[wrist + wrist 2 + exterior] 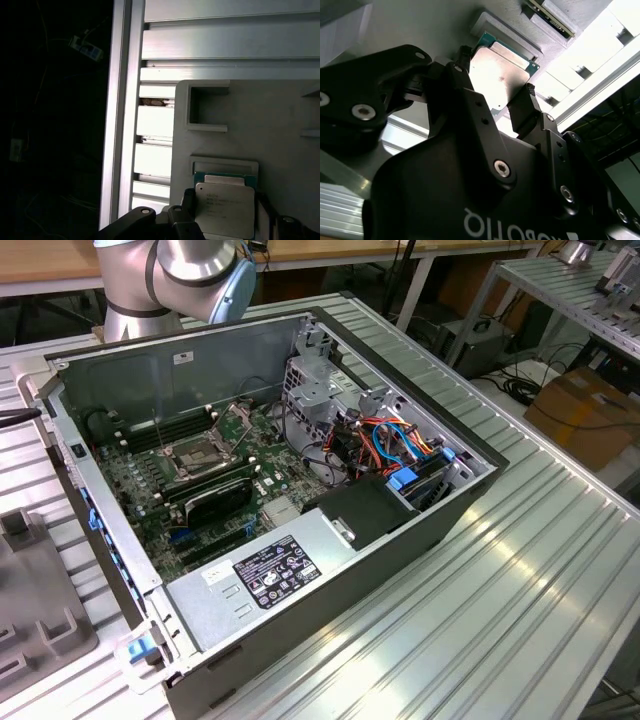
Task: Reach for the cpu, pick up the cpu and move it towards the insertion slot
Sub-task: 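Pick up the cpu and move it towards the insertion slot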
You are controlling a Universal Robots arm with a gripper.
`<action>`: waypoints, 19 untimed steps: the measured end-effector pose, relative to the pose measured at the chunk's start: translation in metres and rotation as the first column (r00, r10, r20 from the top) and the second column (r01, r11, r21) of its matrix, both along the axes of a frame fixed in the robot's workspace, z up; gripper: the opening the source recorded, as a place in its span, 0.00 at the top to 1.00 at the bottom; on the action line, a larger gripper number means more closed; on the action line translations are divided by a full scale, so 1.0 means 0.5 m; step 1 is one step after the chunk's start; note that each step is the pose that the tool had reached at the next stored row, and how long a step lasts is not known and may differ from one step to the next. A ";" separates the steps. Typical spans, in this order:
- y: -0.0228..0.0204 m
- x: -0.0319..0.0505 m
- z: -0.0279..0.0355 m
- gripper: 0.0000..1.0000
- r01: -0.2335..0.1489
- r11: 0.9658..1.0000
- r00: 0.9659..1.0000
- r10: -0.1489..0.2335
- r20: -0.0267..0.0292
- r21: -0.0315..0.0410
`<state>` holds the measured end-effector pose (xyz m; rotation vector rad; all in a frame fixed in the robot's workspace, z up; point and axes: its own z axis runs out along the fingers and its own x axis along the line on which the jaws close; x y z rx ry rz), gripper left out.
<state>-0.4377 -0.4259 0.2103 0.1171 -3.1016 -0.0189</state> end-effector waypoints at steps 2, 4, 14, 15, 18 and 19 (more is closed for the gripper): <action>0.0000 0.000 0.000 0.45 0.000 1.000 1.000 0.000 0.000 -0.001; 0.0000 0.000 0.000 0.45 0.000 1.000 1.000 0.000 0.000 -0.002; 0.0002 0.000 0.015 0.45 0.000 1.000 1.000 0.000 0.000 -0.003; 0.0002 0.000 0.016 0.45 0.000 1.000 1.000 0.000 0.000 -0.003; 0.0003 0.001 0.018 0.45 0.000 1.000 1.000 0.000 0.000 -0.004; 0.0002 0.001 0.019 0.45 0.000 1.000 1.000 0.000 0.000 -0.004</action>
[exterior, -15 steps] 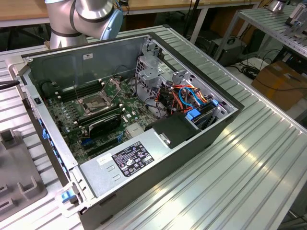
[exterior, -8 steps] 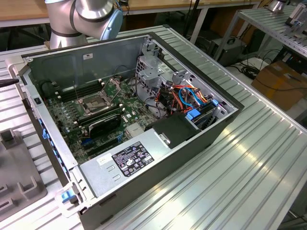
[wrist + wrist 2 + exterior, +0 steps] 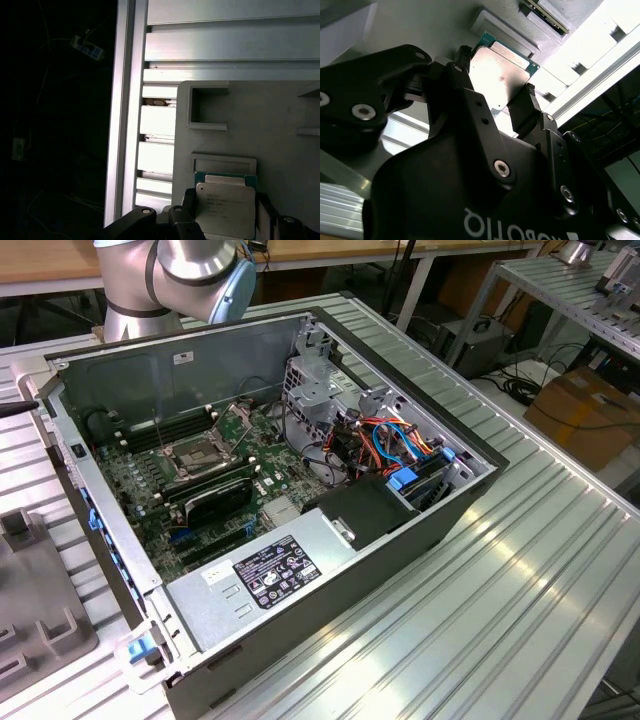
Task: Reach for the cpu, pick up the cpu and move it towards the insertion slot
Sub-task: 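Pick up the cpu and move it towards the insertion slot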
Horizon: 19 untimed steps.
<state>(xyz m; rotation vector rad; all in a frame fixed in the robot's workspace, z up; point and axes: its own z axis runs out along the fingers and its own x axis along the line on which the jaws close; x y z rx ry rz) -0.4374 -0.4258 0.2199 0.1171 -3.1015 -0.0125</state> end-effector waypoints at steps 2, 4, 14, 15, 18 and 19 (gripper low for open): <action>0.0001 0.000 0.002 0.45 0.000 1.000 1.000 0.000 0.000 0.000; 0.0001 0.000 0.002 0.45 0.000 1.000 1.000 0.000 0.000 0.000; 0.0001 0.001 0.004 0.45 0.000 1.000 1.000 0.000 0.000 -0.001; 0.0001 0.001 0.006 0.45 0.000 1.000 1.000 0.000 0.000 -0.001; 0.0001 0.002 0.007 0.45 0.000 1.000 1.000 0.000 0.000 -0.001; 0.0000 0.003 0.008 0.45 0.000 1.000 1.000 0.000 0.000 -0.001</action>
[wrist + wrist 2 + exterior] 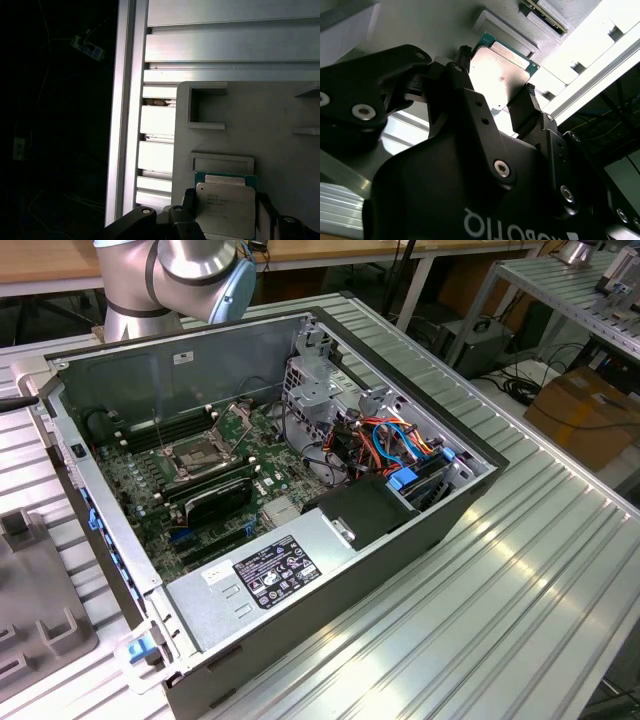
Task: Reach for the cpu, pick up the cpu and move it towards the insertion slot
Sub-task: 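Pick up the cpu and move it towards the insertion slot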
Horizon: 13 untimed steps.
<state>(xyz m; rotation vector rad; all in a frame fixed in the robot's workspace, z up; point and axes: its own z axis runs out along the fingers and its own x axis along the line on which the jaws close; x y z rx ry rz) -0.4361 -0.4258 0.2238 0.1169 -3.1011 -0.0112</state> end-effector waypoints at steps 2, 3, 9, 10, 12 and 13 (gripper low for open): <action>0.0000 0.000 0.000 0.45 0.000 1.000 1.000 0.000 0.000 0.000; 0.0000 0.000 0.000 0.45 0.000 1.000 1.000 0.000 0.000 0.001; 0.0000 0.001 0.007 0.45 0.000 1.000 1.000 0.000 0.000 0.005; 0.0000 0.001 0.008 0.45 0.000 1.000 1.000 0.000 0.000 0.005; 0.0000 0.000 0.010 0.45 0.000 1.000 1.000 0.000 0.000 0.005; 0.0000 0.000 0.012 0.45 0.000 1.000 1.000 0.000 0.000 0.006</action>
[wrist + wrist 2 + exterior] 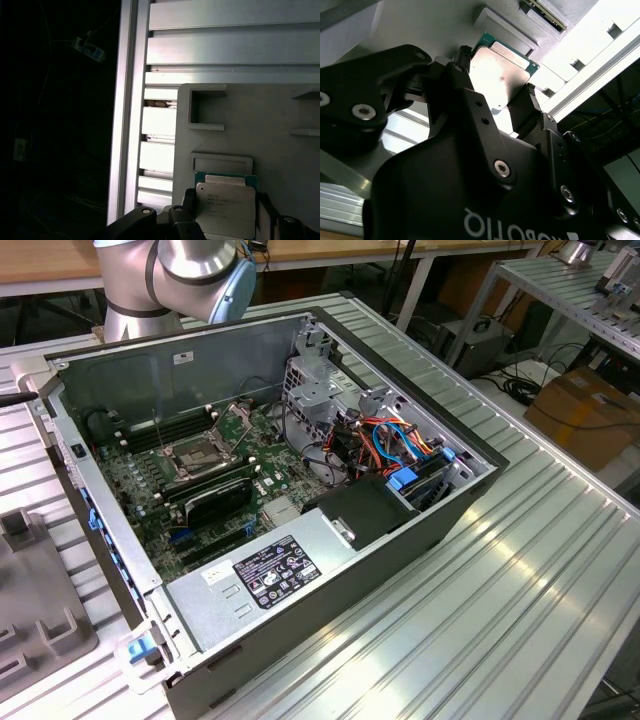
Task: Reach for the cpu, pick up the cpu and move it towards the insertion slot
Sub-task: 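Pick up the cpu and move it towards the insertion slot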
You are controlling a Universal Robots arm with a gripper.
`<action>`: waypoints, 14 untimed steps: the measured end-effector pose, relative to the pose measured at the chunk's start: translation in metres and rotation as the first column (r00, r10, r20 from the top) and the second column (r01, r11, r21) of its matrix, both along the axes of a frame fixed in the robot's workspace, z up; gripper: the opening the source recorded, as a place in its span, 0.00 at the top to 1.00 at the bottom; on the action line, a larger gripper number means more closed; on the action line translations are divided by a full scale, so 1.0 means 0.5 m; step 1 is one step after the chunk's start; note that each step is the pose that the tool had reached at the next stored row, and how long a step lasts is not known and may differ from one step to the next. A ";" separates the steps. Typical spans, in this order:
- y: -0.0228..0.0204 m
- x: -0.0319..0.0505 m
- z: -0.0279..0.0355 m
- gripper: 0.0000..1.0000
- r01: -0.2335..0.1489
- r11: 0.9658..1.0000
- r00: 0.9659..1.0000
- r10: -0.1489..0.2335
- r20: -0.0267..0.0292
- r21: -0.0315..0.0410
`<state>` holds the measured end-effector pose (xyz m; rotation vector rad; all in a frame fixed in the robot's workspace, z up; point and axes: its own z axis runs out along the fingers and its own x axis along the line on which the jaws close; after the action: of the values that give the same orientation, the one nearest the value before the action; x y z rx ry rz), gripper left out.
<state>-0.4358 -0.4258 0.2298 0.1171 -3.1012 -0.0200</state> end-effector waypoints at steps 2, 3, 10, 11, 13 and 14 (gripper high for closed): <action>0.0000 0.000 0.004 0.45 0.000 1.000 1.000 0.000 0.000 0.000; 0.0000 0.000 0.006 0.45 0.000 1.000 1.000 0.000 0.000 0.000; 0.0000 0.000 0.013 0.45 0.000 1.000 1.000 0.000 0.000 0.001; 0.0000 0.000 0.013 0.45 0.000 1.000 1.000 0.000 0.000 0.001; 0.0000 0.000 0.013 0.45 0.000 1.000 1.000 0.000 0.000 0.001; 0.0000 0.000 0.014 0.45 0.000 1.000 1.000 0.000 0.000 0.001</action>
<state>-0.4358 -0.4258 0.2367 0.1171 -3.1011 -0.0214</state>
